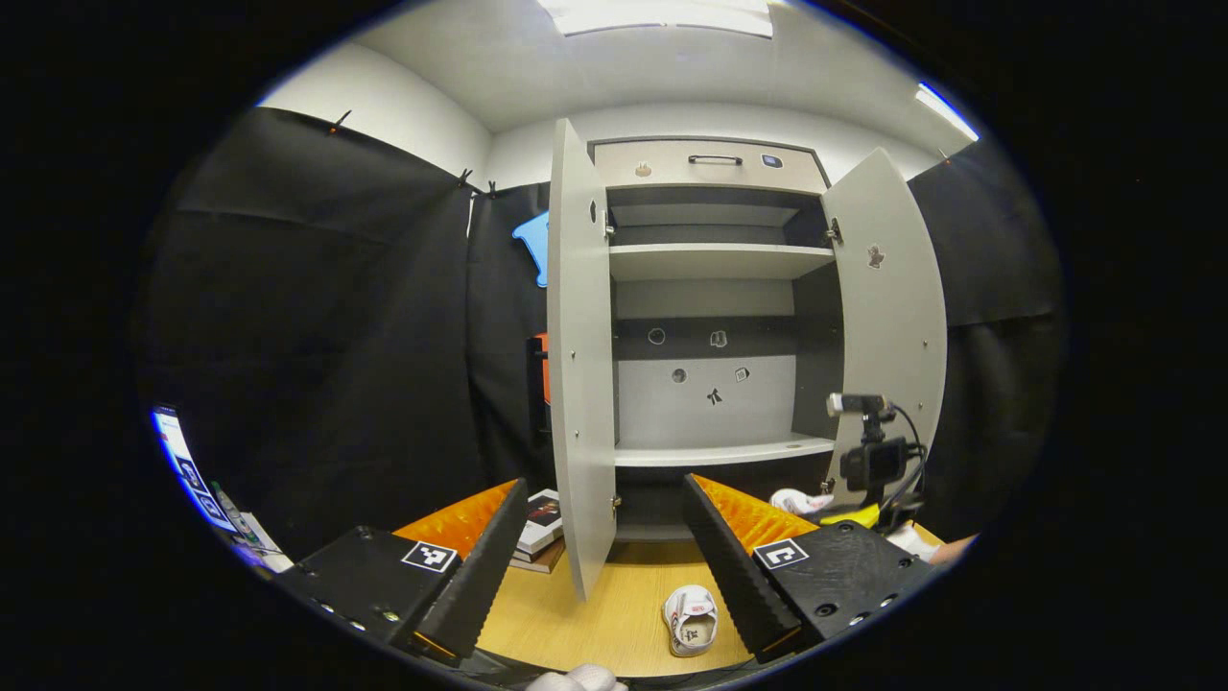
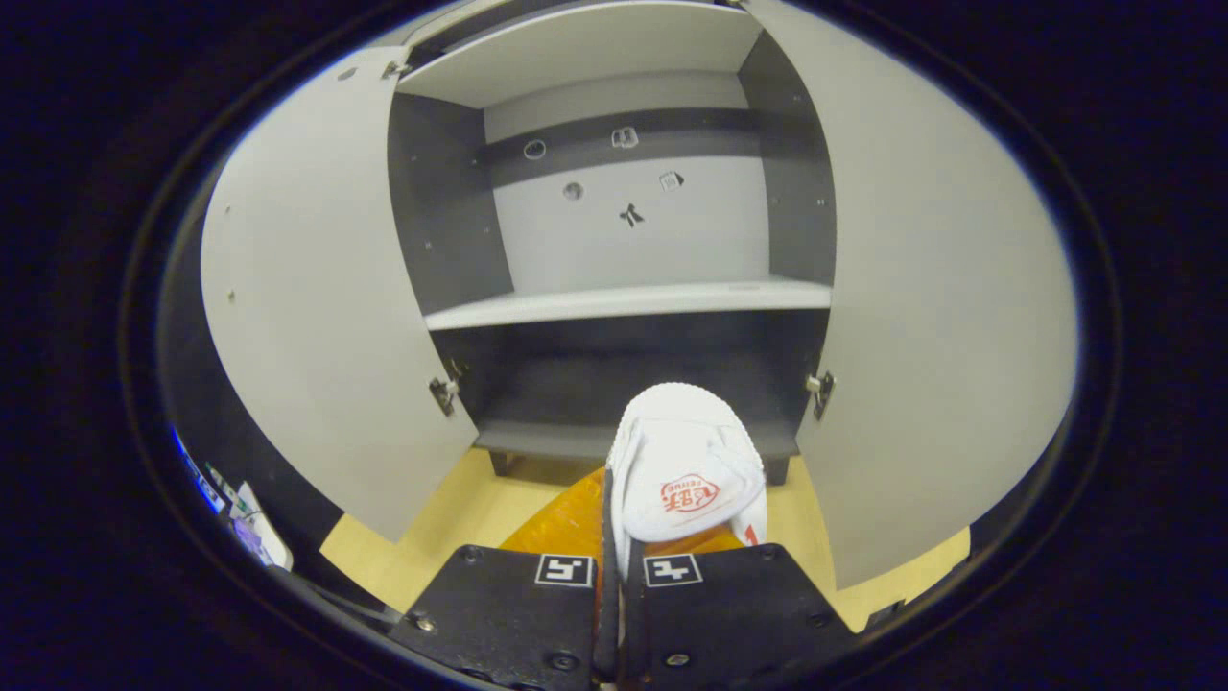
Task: Grab one shoe with the right hand and put it into the shoe cabinet, grab the other shoe with the left hand and put it into the shoe cabinet; then close the right door with the right hand and the left door with the left hand.
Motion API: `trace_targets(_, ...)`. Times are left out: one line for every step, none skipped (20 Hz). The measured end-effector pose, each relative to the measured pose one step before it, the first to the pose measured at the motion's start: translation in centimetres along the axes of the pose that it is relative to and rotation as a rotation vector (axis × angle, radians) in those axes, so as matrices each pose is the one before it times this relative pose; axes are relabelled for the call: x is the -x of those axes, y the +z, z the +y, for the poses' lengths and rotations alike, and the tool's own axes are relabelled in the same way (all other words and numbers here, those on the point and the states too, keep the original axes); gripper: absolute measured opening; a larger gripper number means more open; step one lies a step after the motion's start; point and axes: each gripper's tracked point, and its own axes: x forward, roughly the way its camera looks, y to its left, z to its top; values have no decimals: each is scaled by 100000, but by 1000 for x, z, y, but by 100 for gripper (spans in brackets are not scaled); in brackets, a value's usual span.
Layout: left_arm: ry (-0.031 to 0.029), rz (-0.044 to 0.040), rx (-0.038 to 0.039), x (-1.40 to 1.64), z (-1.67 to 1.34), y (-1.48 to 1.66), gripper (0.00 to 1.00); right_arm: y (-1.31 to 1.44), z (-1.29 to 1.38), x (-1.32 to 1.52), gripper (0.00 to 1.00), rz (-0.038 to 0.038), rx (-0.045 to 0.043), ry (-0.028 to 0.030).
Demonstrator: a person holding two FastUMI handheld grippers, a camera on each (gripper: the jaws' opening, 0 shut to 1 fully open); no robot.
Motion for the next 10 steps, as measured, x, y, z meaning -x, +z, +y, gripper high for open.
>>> trace_targets(-1, -193, 1027, -94, -103, -137, 96, 2526, 364, 152, 6, -3887, 410, 556)
trace_targets(-209, 40, 801, -18, -103, -127, 96, 2469, 252, -90, 6, -3475, 1456, 204)
trace_targets(343, -42, 562, 97, 1, -221, 96, 2070, 95, -73, 6, -3028, 1251, -272)
trace_targets(538, -57, 375, -48, 49, -30, 96, 2220, 79, -456, 6, -2887, 1525, -361)
trace_targets(722, -550, 551, 108, 14, -28, 96, 1893, -121, -506, 6, -2870, 1645, -417)
trace_targets(560, -49, 558, -25, 21, -57, 96, 1986, -69, -853, 6, -2884, 641, -393)
trace_targets(681, -131, 420, -43, 22, 12, 96, 1654, 57, -750, 6, -2027, 269, -517)
trace_targets(797, 389, 142, -24, 61, -97, 96, 1539, -196, -1090, 6, -1662, 714, -673)
trace_targets(1014, -184, 45, -77, 117, 7, 96, 1228, -261, -1273, 6, -1791, 855, -1184)
trace_targets(932, 38, -109, -132, 5, 12, 96, 1131, -248, -1499, 4, -1176, 1116, -1346)
